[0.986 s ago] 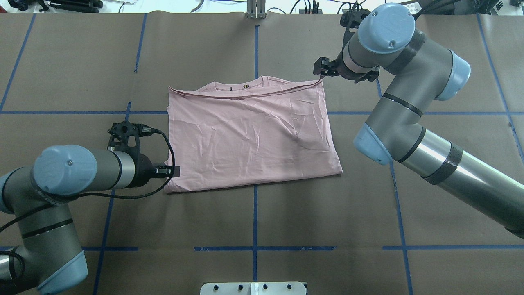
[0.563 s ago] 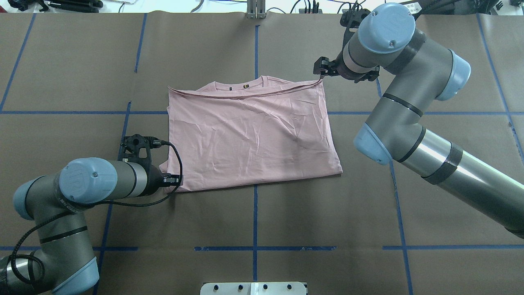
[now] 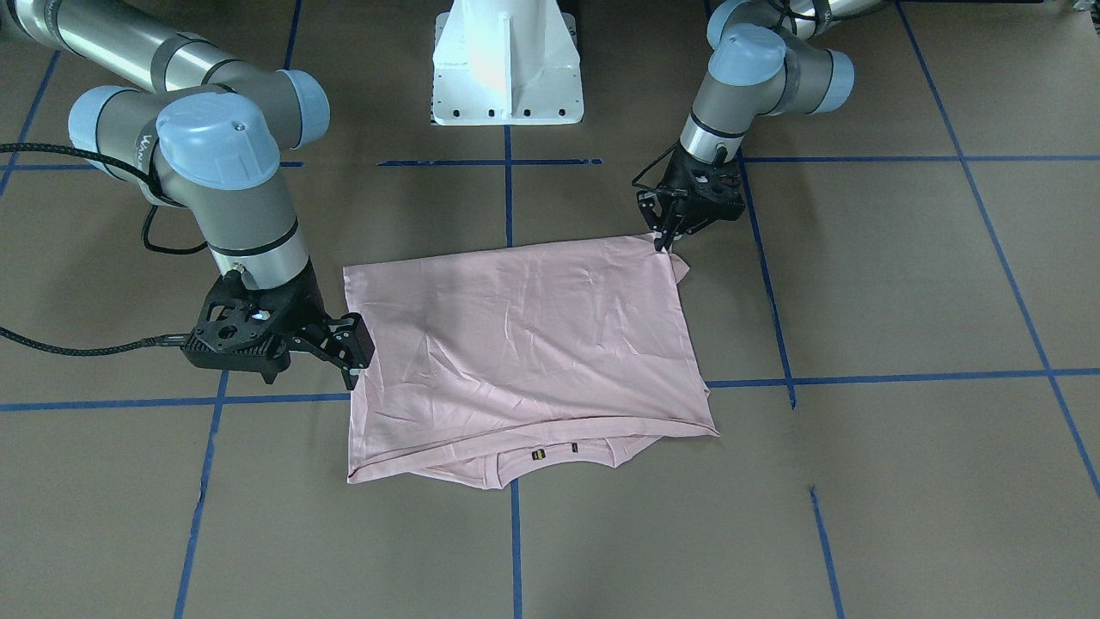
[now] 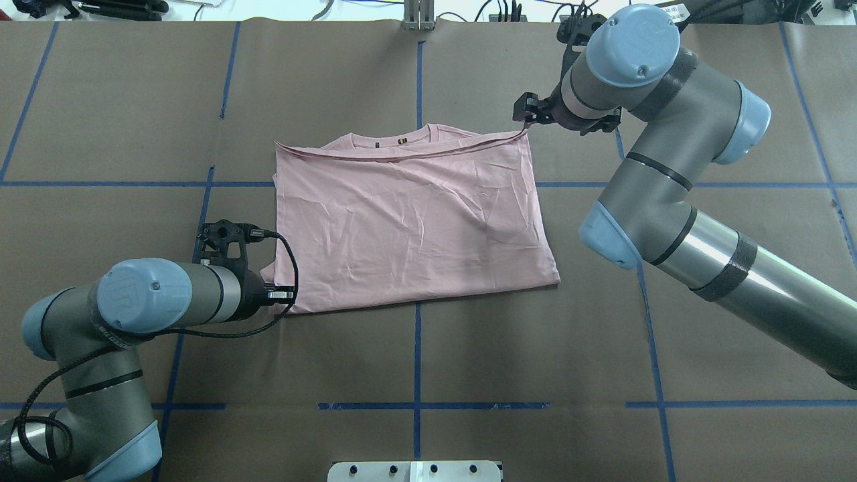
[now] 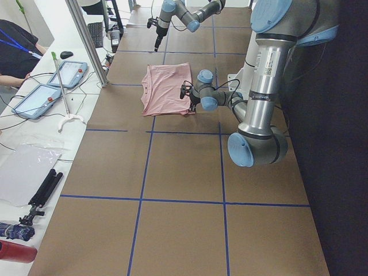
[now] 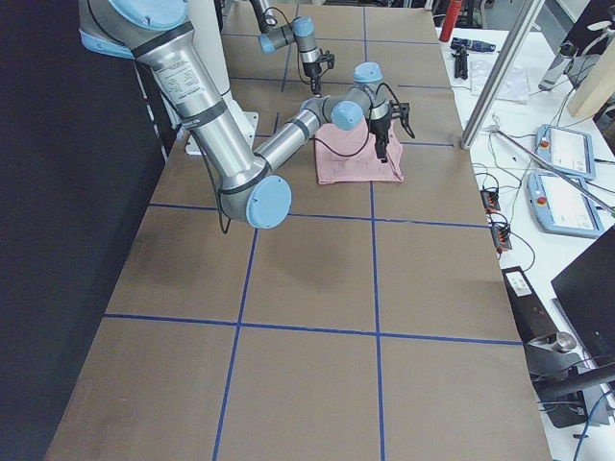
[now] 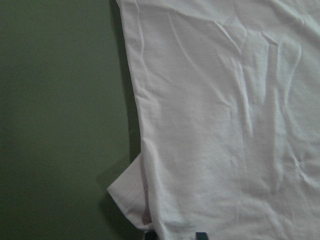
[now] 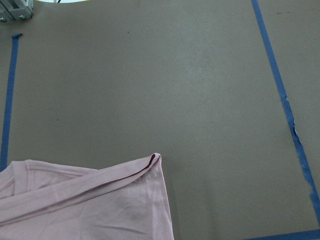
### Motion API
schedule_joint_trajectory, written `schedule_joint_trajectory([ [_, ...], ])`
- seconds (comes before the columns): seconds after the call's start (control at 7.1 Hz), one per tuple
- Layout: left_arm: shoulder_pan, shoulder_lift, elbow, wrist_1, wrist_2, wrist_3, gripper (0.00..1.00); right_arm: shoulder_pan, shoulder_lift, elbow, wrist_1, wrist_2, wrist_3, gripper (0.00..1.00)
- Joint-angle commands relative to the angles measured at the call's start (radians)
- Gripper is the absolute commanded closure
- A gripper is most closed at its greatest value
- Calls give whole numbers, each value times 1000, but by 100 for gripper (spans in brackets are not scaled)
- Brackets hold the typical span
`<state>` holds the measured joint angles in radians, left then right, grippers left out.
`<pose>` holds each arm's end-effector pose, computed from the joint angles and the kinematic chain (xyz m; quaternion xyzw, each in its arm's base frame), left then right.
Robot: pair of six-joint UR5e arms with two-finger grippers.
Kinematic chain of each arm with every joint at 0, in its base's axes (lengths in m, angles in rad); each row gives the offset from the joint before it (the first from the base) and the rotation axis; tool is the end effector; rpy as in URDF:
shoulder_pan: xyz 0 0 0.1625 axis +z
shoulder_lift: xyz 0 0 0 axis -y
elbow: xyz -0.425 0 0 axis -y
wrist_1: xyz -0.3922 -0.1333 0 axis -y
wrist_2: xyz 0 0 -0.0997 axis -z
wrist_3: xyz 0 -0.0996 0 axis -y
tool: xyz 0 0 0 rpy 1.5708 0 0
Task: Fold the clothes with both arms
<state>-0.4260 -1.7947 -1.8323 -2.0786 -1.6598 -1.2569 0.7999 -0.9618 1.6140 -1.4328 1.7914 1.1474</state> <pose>0.4757 -0.3525 0.3645 0.1356 0.4579 -0.0280 0.8781 -0.4036 -0.5755 0.2706 0.1365 -0.3715 0.1301 0.9091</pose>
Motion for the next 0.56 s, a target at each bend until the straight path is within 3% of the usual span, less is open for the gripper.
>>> schedule_joint_trajectory([
  [0.0, -3, 9, -13, 2, -3, 10, 100, -1, 0, 0, 0, 0, 0, 0],
  [0.14, -13, 9, -10, 5, -9, 89, 100, -1, 0, -2, 0, 0, 0, 0],
  [0.42, -138, 2, 30, 6, -5, 297, 100, -1, -2, -3, 0, -1, 0, 0],
])
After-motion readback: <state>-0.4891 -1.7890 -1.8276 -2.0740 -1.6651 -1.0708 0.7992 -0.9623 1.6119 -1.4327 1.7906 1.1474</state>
